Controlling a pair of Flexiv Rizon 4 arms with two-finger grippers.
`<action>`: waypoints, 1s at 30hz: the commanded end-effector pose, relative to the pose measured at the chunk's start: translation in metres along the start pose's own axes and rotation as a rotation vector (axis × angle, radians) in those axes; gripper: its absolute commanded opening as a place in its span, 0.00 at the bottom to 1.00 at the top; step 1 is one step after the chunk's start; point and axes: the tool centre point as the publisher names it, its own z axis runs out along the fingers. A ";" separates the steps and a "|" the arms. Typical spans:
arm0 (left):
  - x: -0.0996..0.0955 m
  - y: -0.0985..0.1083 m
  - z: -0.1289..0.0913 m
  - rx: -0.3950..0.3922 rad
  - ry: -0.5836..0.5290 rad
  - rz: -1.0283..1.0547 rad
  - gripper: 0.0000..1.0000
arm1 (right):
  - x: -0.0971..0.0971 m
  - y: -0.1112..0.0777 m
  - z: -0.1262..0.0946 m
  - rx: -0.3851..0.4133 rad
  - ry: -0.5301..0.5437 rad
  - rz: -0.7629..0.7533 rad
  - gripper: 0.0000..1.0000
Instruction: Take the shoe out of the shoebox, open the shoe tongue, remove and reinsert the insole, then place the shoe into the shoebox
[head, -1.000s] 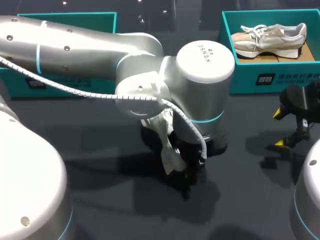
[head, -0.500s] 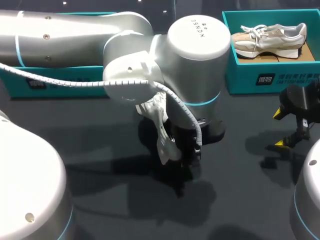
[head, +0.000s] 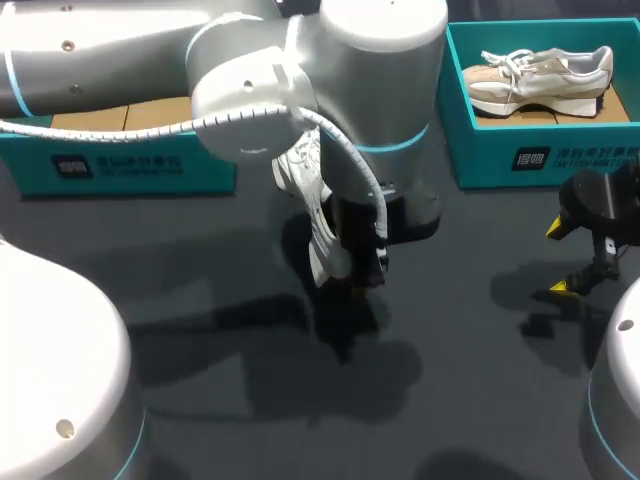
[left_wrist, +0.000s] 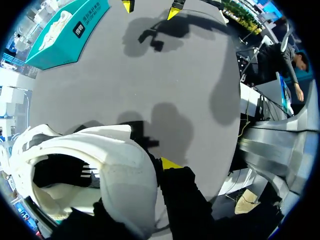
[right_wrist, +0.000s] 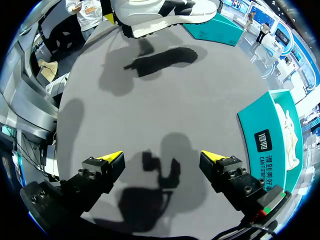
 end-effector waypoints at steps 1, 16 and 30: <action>-0.028 0.043 -0.032 0.053 -0.016 0.008 0.00 | 0.002 0.000 0.000 0.004 -0.003 0.001 1.00; -0.128 0.121 -0.080 0.090 -0.040 0.030 0.00 | 0.002 0.000 0.000 0.004 -0.003 0.001 1.00; -0.207 0.171 -0.093 0.038 -0.135 -0.035 0.00 | 0.002 0.000 0.000 0.004 -0.003 0.001 1.00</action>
